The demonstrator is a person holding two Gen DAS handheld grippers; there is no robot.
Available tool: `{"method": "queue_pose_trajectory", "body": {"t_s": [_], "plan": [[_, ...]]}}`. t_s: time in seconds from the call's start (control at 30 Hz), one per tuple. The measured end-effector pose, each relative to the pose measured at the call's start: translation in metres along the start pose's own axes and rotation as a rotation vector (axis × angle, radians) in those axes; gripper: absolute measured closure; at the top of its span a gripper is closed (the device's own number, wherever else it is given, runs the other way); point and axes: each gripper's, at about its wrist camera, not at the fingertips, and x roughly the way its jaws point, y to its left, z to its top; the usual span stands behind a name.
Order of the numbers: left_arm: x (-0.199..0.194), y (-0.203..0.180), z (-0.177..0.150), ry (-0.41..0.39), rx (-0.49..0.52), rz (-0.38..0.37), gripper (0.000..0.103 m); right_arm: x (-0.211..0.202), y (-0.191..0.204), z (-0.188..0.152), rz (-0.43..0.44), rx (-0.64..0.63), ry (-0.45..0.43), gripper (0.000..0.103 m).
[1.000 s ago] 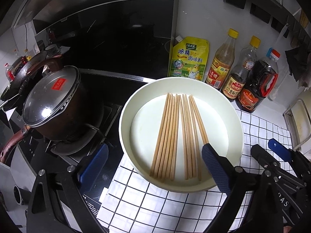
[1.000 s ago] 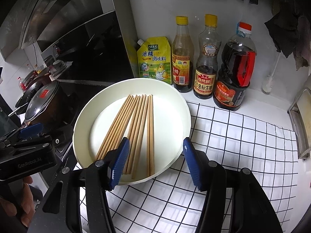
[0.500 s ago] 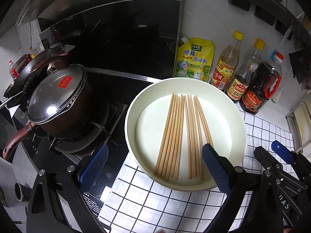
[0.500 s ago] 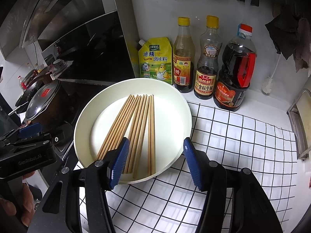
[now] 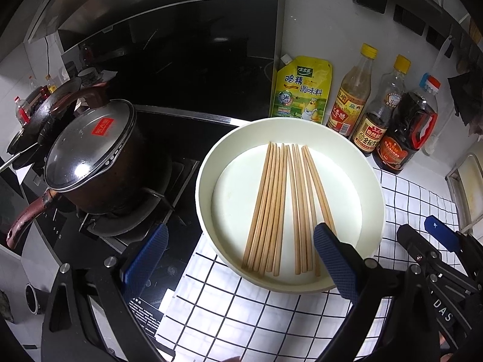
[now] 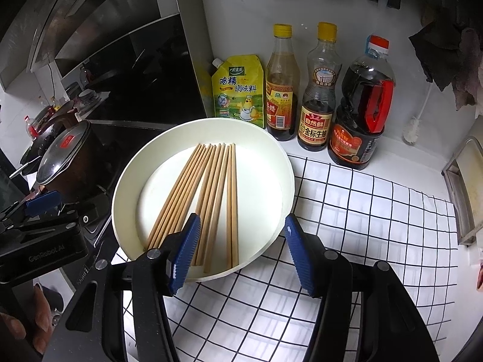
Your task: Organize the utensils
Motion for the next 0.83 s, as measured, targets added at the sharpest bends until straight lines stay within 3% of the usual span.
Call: {"method": "queue_pose_trajectory", "body": {"t_s": [0.83], "plan": [[-0.0041, -0.001, -0.0034, -0.001, 0.008, 0.01, 0.007, -0.0015, 0.0045, -0.0024, 0.0, -0.002, 0.002, 0.047]]}}
